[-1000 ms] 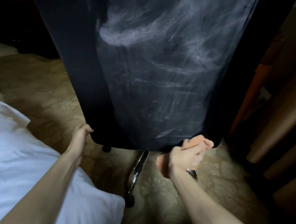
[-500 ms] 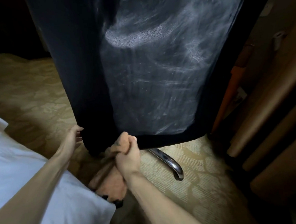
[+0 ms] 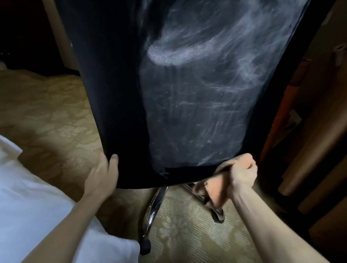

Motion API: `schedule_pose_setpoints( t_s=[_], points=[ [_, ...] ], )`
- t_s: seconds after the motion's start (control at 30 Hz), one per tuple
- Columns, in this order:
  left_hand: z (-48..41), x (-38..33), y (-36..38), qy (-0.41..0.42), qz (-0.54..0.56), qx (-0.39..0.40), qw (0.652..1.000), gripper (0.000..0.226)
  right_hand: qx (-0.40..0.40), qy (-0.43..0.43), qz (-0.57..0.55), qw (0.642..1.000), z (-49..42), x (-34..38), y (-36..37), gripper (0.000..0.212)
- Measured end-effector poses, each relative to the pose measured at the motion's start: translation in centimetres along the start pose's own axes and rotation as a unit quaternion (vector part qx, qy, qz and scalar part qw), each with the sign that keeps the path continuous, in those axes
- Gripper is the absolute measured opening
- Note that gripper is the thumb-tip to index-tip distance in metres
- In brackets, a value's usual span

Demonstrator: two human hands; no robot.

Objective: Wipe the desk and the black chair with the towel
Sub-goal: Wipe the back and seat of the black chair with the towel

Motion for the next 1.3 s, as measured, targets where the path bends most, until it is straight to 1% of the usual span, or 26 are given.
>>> schedule_pose_setpoints(
  t_s=[0.03, 0.1, 0.17, 0.23, 0.27, 0.3, 0.33, 0.37, 0.4, 0.47, 0.5, 0.53, 0.57, 0.63, 0.67, 0.73, 0.8, 0.9, 1.0, 1.1, 1.17, 1.2, 1.27, 1.3],
  points=[
    [0.1, 0.0, 0.1, 0.000, -0.002, 0.003, 1.000, 0.039, 0.011, 0.001, -0.007, 1.000, 1.2, -0.4, 1.2, 0.035],
    [-0.1, 0.1, 0.3, 0.005, 0.017, 0.009, 1.000, 0.045, 0.020, 0.002, -0.005, 1.000, 4.4, -1.6, 3.9, 0.043],
    [-0.5, 0.3, 0.4, 0.018, 0.053, 0.018, 0.998, 0.047, 0.014, -0.022, 0.038, 0.999, 8.1, -2.7, 6.5, 0.047],
    [-1.1, 0.5, 0.5, 0.033, 0.083, 0.027, 0.996, 0.046, 0.037, 0.001, 0.038, 0.999, 12.9, -2.6, 9.0, 0.061],
    [-1.2, 0.5, 0.5, 0.038, 0.093, 0.030, 0.994, 0.047, 0.067, 0.012, 0.025, 0.997, 15.2, -2.5, 10.3, 0.068],
    [-1.3, 0.4, 0.4, 0.041, 0.097, 0.031, 0.994, 0.048, 0.103, 0.002, 0.017, 0.995, 17.1, -2.6, 11.8, 0.073],
    [-1.6, 0.5, 0.4, 0.037, 0.095, 0.028, 0.994, 0.048, 0.138, -0.031, 0.017, 0.990, 18.9, -2.5, 13.1, 0.074],
    [-1.9, 0.6, 0.3, 0.029, 0.097, 0.026, 0.994, 0.047, 0.182, -0.059, 0.010, 0.981, 20.1, -2.8, 14.4, 0.072],
    [-2.2, 0.8, 0.3, 0.020, 0.102, 0.025, 0.994, 0.047, 0.237, -0.062, -0.002, 0.970, 21.3, -3.1, 15.5, 0.066],
    [-2.6, 1.2, 0.3, -0.001, 0.119, 0.027, 0.992, 0.045, 0.329, -0.015, -0.059, 0.942, 22.4, -4.0, 16.4, 0.053],
    [-2.6, 1.2, 0.2, -0.005, 0.127, 0.026, 0.991, 0.046, 0.341, 0.018, -0.110, 0.933, 22.2, -4.3, 15.9, 0.046],
    [-2.6, 1.2, 0.2, -0.004, 0.131, 0.025, 0.991, 0.047, 0.319, 0.047, -0.155, 0.934, 21.2, -4.7, 14.8, 0.041],
    [-2.5, 1.1, 0.2, -0.002, 0.133, 0.024, 0.991, 0.047, 0.273, 0.070, -0.178, 0.943, 19.6, -5.2, 13.1, 0.038],
    [-2.1, 1.2, 0.1, 0.004, 0.134, 0.029, 0.991, 0.048, 0.168, 0.072, -0.187, 0.965, 15.8, -5.7, 9.0, 0.043],
    [-2.0, 1.1, 0.1, 0.009, 0.134, 0.033, 0.990, 0.049, 0.120, 0.046, -0.181, 0.975, 13.8, -5.4, 6.8, 0.045],
    [-1.5, 0.8, 0.0, 0.016, 0.134, 0.037, 0.990, 0.049, 0.052, -0.013, -0.134, 0.990, 10.1, -3.8, 2.7, 0.042],
    [-1.2, 0.5, -0.1, 0.022, 0.134, 0.039, 0.990, 0.050, 0.004, -0.061, -0.074, 0.995, 6.3, -1.7, -0.5, 0.045],
    [-0.9, 0.2, -0.1, 0.016, 0.137, 0.040, 0.990, 0.051, -0.058, -0.104, 0.004, 0.993, 0.9, 1.0, -4.4, 0.047],
    [-1.0, 0.4, -0.1, 0.017, 0.139, 0.037, 0.989, 0.051, -0.060, -0.124, 0.057, 0.989, -3.2, 2.8, -5.7, 0.049],
    [-1.3, 0.6, 0.1, 0.023, 0.135, 0.040, 0.990, 0.050, 0.001, -0.115, 0.107, 0.988, -4.3, 2.9, -3.7, 0.059],
    [-1.3, 0.5, 0.2, 0.025, 0.136, 0.040, 0.990, 0.049, 0.048, -0.130, 0.153, 0.978, -2.6, 2.4, -1.0, 0.049],
    [-1.3, 0.5, 0.2, 0.026, 0.136, 0.038, 0.990, 0.048, 0.048, -0.150, 0.164, 0.974, -1.1, 2.2, 0.3, 0.041],
    [-1.2, 0.4, 0.2, 0.032, 0.140, 0.033, 0.989, 0.048, 0.007, -0.201, 0.138, 0.970, 2.8, 2.2, 2.6, 0.027],
    [-1.1, 0.4, 0.2, 0.035, 0.142, 0.034, 0.989, 0.048, -0.003, -0.212, 0.107, 0.971, 5.1, 2.2, 3.7, 0.029]
  ],
)
Point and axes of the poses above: each hand's wrist, its own z-axis away from the middle knuckle, its own y-axis out of the palm, x = y × z, the point moved 7 cm from there along -z, towards the middle knuckle, and after that the axes turned 7 degrees about -y, right-handed, at the moved point
